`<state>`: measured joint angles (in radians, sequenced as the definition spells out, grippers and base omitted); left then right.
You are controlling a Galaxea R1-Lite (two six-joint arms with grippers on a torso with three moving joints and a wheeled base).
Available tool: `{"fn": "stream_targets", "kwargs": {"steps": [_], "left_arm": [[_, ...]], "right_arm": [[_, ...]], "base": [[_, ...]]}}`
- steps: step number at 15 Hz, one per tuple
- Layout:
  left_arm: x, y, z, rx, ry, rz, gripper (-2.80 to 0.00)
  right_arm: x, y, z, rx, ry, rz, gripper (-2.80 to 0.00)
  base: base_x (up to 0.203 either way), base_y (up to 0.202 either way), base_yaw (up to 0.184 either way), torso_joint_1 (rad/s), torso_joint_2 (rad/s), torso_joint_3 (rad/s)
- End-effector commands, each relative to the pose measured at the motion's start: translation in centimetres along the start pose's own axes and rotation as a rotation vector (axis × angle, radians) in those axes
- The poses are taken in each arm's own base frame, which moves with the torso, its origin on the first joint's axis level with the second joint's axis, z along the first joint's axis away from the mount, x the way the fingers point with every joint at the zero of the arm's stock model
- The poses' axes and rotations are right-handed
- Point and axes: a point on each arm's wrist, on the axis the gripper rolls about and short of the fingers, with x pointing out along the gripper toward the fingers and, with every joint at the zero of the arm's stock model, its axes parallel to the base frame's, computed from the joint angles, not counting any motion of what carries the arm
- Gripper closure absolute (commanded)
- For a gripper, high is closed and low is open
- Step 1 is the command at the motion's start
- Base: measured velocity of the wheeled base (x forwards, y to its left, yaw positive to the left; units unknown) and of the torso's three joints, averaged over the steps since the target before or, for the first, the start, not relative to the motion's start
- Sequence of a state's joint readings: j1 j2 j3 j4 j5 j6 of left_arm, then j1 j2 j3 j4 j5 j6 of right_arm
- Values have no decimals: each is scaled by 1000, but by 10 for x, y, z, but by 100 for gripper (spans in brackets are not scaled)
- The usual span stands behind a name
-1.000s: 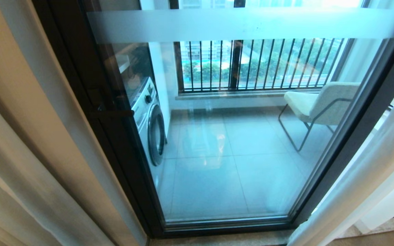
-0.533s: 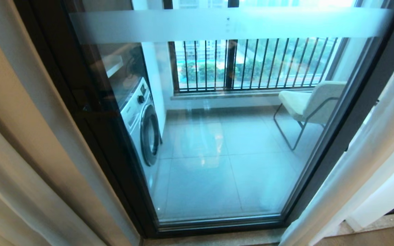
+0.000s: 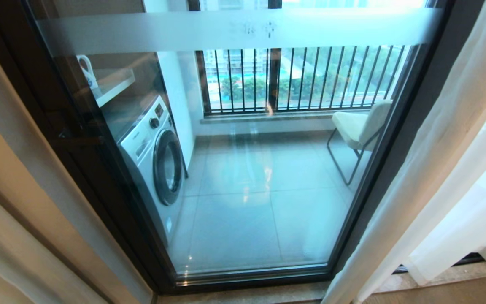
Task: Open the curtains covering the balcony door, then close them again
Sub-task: Pull the inner curtains open on both sides
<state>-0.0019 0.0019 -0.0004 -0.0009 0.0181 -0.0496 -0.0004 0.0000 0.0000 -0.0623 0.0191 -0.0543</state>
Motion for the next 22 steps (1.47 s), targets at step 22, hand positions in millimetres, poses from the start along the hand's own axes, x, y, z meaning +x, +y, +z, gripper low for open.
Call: {"fn": "stream_targets", "kwargs": {"steps": [22], "left_arm": [[0,0,0,-1,-1,1,0]], "right_arm": [[0,0,0,-1,1,0,0]], "base": [[0,-127,-1,2,2,1]]}}
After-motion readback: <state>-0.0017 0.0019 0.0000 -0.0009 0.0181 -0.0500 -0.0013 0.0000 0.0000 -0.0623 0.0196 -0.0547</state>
